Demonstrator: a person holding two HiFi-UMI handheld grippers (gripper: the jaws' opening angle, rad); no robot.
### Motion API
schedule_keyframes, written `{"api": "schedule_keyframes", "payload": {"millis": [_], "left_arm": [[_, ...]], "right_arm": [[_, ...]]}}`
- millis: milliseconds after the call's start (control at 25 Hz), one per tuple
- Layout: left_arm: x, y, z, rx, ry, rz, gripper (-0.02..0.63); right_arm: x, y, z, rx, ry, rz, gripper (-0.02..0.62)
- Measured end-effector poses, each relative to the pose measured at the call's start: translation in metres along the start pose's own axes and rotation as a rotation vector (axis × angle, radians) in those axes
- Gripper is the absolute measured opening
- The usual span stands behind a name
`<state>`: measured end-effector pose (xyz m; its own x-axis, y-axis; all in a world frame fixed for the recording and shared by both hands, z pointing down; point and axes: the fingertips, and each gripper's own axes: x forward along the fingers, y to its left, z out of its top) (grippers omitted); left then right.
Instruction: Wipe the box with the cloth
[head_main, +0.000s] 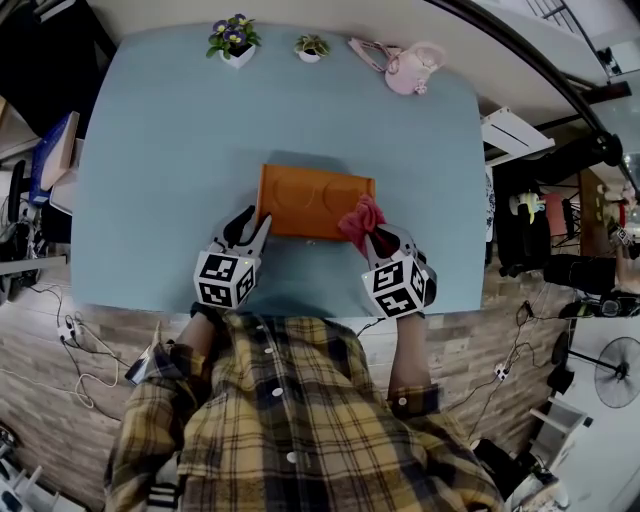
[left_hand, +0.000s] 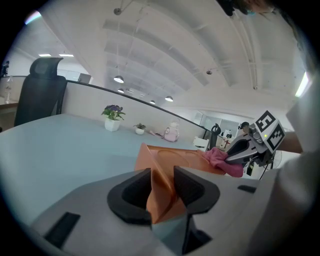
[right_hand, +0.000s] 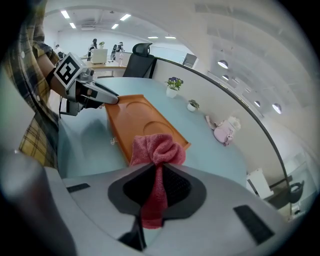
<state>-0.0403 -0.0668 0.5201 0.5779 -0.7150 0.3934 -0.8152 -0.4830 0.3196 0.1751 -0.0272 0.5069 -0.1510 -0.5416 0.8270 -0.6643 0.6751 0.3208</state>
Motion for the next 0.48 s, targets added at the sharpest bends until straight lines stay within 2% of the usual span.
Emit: {"api": "schedule_keyframes", "payload": {"millis": [200, 480], "left_arm": [[0.000, -0.001, 0.000, 0.004, 0.007, 0.005, 0.138], [0.002, -0.002, 0.002, 0.092, 0.069, 0.007, 0.140]], "right_arm": [[-0.003, -0.004, -0.006, 0.012, 0.011, -0.020, 0.049], [-0.015, -0.012, -0.005, 0.062, -0.024, -0.068, 0.051]]}}
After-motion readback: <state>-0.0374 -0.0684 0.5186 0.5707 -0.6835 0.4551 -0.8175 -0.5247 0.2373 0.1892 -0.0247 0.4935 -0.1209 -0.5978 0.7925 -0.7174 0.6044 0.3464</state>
